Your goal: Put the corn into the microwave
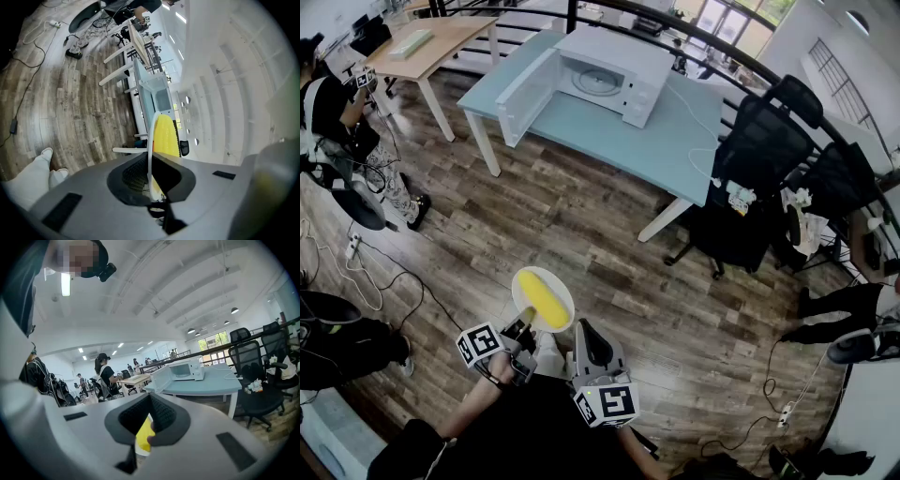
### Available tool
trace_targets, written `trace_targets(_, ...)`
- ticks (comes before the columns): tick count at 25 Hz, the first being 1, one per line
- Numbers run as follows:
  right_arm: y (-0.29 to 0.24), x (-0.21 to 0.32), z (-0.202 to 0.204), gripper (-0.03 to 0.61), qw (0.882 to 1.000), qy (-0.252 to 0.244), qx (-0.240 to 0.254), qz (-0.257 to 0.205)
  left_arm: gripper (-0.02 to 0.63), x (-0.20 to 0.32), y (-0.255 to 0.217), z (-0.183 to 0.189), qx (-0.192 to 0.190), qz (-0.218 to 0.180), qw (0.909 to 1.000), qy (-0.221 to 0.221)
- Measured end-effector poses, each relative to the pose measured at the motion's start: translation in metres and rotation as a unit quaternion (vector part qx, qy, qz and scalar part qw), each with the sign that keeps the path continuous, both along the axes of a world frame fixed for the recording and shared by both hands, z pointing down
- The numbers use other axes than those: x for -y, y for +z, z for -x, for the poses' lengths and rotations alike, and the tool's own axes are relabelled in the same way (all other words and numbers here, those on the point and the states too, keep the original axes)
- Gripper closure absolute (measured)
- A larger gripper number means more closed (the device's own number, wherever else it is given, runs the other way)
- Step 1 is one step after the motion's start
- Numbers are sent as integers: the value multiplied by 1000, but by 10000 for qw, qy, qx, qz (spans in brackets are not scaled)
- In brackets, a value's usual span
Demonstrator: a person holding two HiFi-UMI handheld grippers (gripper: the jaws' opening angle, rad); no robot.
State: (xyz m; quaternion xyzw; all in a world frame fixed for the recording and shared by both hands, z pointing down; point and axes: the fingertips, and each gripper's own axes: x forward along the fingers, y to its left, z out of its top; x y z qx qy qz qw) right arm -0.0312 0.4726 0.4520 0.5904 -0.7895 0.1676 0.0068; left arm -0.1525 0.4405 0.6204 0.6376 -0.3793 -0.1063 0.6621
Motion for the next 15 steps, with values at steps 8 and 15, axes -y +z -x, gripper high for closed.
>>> trace_targets(8,-2,0,15,569,10000,-42,-53,-14,597,1,-4,10,-31,-29,10000,28)
trace_targets(15,4,2,34,569,9999,-37,-109,25,597,5,-3,24,-34,-79,9999,97)
